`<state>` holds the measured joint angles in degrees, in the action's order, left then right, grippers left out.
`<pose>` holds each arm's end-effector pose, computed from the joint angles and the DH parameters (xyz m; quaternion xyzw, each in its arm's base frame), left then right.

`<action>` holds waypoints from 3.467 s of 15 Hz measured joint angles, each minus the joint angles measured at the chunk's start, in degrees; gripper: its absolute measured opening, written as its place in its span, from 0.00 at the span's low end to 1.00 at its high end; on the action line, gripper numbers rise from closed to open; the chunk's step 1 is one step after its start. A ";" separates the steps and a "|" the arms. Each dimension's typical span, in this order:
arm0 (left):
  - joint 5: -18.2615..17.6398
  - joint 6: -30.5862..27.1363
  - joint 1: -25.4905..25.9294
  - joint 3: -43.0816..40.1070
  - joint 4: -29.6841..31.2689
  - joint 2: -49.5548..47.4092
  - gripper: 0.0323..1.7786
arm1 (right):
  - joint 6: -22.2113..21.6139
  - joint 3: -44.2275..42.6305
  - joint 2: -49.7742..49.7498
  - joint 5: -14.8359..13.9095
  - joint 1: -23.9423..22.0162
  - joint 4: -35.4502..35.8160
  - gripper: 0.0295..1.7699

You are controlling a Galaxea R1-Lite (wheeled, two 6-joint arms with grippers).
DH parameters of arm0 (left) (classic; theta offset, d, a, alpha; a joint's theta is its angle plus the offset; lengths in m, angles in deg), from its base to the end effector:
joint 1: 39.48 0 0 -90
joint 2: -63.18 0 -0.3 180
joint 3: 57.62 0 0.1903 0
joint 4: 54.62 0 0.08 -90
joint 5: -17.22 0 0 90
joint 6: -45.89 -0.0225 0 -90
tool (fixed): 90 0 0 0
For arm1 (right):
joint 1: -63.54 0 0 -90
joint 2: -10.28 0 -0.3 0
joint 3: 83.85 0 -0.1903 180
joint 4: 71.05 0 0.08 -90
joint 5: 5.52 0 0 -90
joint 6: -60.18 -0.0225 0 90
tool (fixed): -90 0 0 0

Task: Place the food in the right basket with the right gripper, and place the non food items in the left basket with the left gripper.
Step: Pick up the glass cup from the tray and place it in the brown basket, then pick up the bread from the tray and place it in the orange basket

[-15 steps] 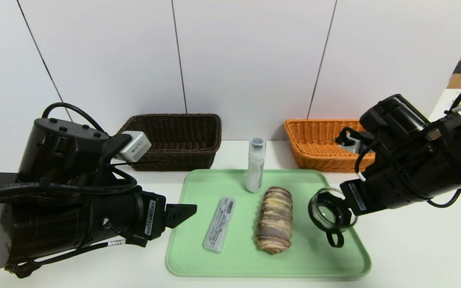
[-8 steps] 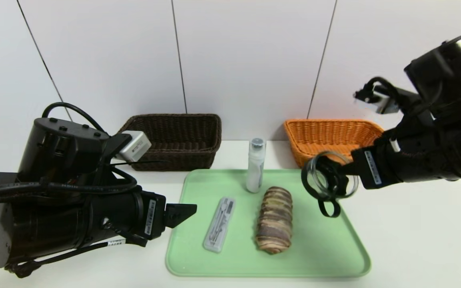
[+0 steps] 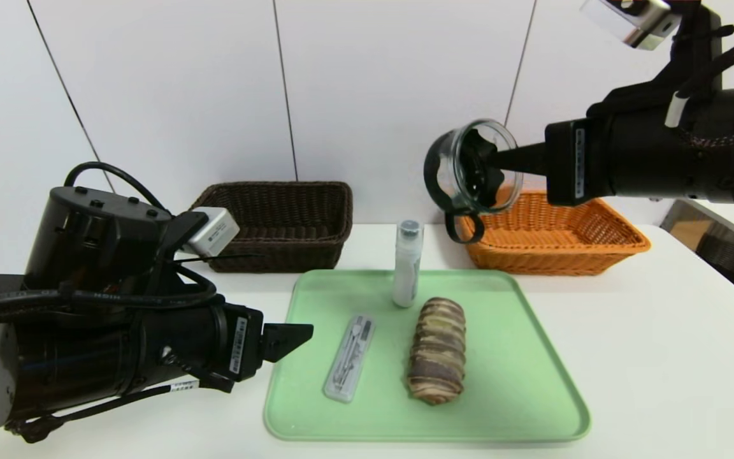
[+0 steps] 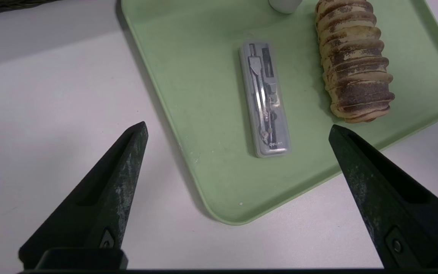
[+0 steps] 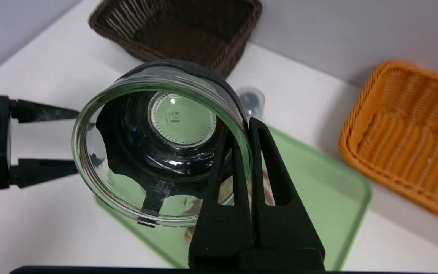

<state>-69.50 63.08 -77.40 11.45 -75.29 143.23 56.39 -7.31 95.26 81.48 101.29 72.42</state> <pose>0.1761 -0.1355 0.2055 -0.0424 0.2952 -0.2451 0.9225 0.1997 0.1531 0.3274 -0.0234 0.1567 0.2899 0.9438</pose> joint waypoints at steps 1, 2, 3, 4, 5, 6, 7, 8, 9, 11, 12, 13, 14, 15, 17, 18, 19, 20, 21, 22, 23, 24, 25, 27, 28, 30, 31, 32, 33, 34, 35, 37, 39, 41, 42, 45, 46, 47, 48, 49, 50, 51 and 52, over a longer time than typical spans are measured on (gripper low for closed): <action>0.00 0.01 0.00 0.00 -0.02 -0.02 0.95 | 1.01 -0.12 0.60 0.05 0.26 2.08 0.03; 0.02 -0.02 0.00 0.00 -0.02 -0.02 0.95 | 1.87 -0.34 1.43 0.05 0.44 3.96 0.03; 0.00 -0.05 0.00 0.00 0.00 -0.02 0.95 | 2.50 -0.72 2.62 0.02 0.55 5.68 0.03; 0.02 -0.02 0.00 0.00 -0.02 -0.02 0.95 | 2.78 -1.18 3.94 0.05 0.56 7.11 0.03; 0.00 -0.02 0.00 0.00 0.00 -0.04 0.95 | 2.86 -1.85 5.42 0.17 0.59 8.11 0.03; 0.00 0.00 0.00 0.00 0.00 -0.04 0.95 | 2.91 -2.71 7.16 0.37 0.63 8.92 0.03; 0.00 0.00 0.04 0.00 0.00 -0.09 0.95 | 2.97 -3.61 8.84 0.44 0.72 9.90 0.03; 0.05 0.00 0.04 0.00 0.00 -0.13 0.95 | 3.17 -4.63 10.72 0.50 0.83 11.30 0.03; 0.02 0.00 0.04 0.00 0.00 -0.22 0.95 | 3.49 -5.60 12.48 0.50 0.91 12.40 0.03; 0.02 0.01 0.04 0.00 0.00 -0.33 0.95 | 3.93 -8.14 16.12 0.52 1.08 13.87 0.03; 0.00 -0.02 0.04 0.00 -0.02 -0.37 0.95 | 4.12 -9.65 17.86 0.55 1.16 14.07 0.03; 0.02 -0.05 0.04 0.00 0.00 -0.44 0.95 | 4.19 -11.41 19.61 0.57 1.18 14.21 0.03; 0.02 -0.07 0.04 0.00 -0.06 -0.50 0.95 | 4.25 -13.26 21.38 0.66 1.19 14.54 0.03; 0.02 -0.11 0.04 0.00 -0.13 -0.67 0.95 | 4.28 -15.23 23.34 0.68 1.22 15.01 0.03; 0.00 -0.18 0.04 0.00 -0.33 -1.18 0.95 | 4.34 -18.91 27.04 0.69 1.22 15.36 0.03; 0.00 -0.16 0.04 0.00 -0.41 -1.40 0.95 | 4.41 -20.87 29.05 0.72 1.22 15.45 0.03; 0.00 -0.13 0.04 -0.06 -0.44 -1.63 0.95 | 4.56 -22.80 30.93 0.72 1.22 15.47 0.03; 0.02 -0.10 0.04 -0.15 -0.49 -1.85 0.95 | 4.67 -24.73 32.82 0.72 1.22 15.47 0.03; 0.00 -0.11 0.04 -0.26 -0.59 -2.12 0.95 | 4.75 -26.83 34.78 0.72 1.24 15.48 0.03; 0.00 -0.13 0.04 -0.34 -0.59 -2.45 0.95 | 4.80 -28.70 36.57 0.72 1.24 15.51 0.03; 0.00 -0.18 0.00 -0.45 -0.61 -2.68 0.95 | 4.91 -30.11 38.30 0.79 1.22 16.14 0.03; 0.00 -0.22 -0.02 -0.48 -0.59 -3.01 0.95 | 5.41 -30.99 40.07 1.24 1.16 18.15 0.03; 0.00 -0.27 -0.02 -0.48 -0.61 -3.30 0.95 | 6.63 -31.43 41.75 1.90 0.96 20.74 0.03; 0.02 -0.33 0.00 -0.45 -0.68 -3.78 0.95 | 9.72 -31.78 44.90 2.40 0.67 24.54 0.03; 0.00 -0.35 0.02 -0.43 -0.63 -3.94 0.95 | 10.09 -31.87 46.23 2.40 0.63 24.98 0.03; -0.06 -0.35 0.02 -0.43 -0.63 -4.13 0.95 | 10.57 -32.06 48.98 2.06 0.66 27.44 0.03; -0.06 -0.29 0.00 -0.45 -0.61 -4.19 0.95 | 11.29 -32.06 50.23 1.66 0.66 28.78 0.03; -0.11 -0.29 -0.02 -0.59 -0.63 -4.28 0.95 | 11.62 -32.06 51.18 1.46 0.66 29.20 0.03; -0.12 -0.29 0.00 -0.83 -0.59 -4.36 0.95 | 11.64 -32.06 51.71 1.44 0.63 28.95 0.03; -0.12 -0.29 0.00 -1.11 -0.57 -4.50 0.95 | 11.78 -32.06 51.87 1.33 0.63 28.84 0.03; -0.15 -0.27 0.00 -1.30 -0.55 -4.57 0.95 | 11.92 -32.11 51.79 1.33 0.63 28.45 0.03; -0.20 -0.27 0.00 -1.44 -0.52 -4.61 0.95 | 12.25 -32.12 51.24 0.88 0.66 26.92 0.03; -0.23 -0.33 0.02 -1.46 -0.49 -4.61 0.95 | 12.36 -32.15 50.66 -0.46 0.85 26.25 0.03; -0.26 -0.33 -0.02 -1.39 -0.50 -4.61 0.95 | 12.54 -32.15 50.02 -0.57 0.96 26.14 0.03; -0.23 -0.29 0.00 -1.39 -0.50 -4.63 0.95 | 12.85 -32.12 49.77 -0.63 0.98 26.15 0.03; -0.23 -0.29 0.02 -1.33 -0.50 -4.77 0.95 | 13.82 -32.06 49.53 -1.43 1.16 26.36 0.21; -0.20 -0.30 0.02 -1.30 -0.52 -4.80 0.95 | 14.01 -32.06 49.49 -1.40 1.24 26.37 0.29; -0.22 -0.30 0.02 -1.30 -0.50 -4.80 0.95 | 14.31 -32.06 49.42 -1.33 1.29 26.36 0.38; -0.23 -0.30 0.02 -1.28 -0.52 -4.85 0.95 | 14.64 -32.06 49.40 -1.35 1.30 26.31 0.45; -0.23 -0.29 0.02 -1.28 -0.50 -4.89 0.95 | 14.75 -32.06 49.40 -1.40 1.33 26.36 0.51; -0.22 -0.29 0.02 -1.30 -0.49 -4.91 0.95 | 14.76 -32.06 49.31 -1.43 1.46 26.33 0.57; -0.23 -0.30 0.00 -1.30 -0.46 -4.94 0.95 | 14.76 -32.06 49.12 -1.43 1.71 26.28 0.61; -0.17 -0.27 0.02 -1.30 -0.38 -4.94 0.95 | 14.73 -32.04 48.75 -1.49 1.96 26.17 0.66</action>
<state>-69.68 62.82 -77.38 10.15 -75.67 138.29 71.12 -39.34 144.01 79.99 103.25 98.59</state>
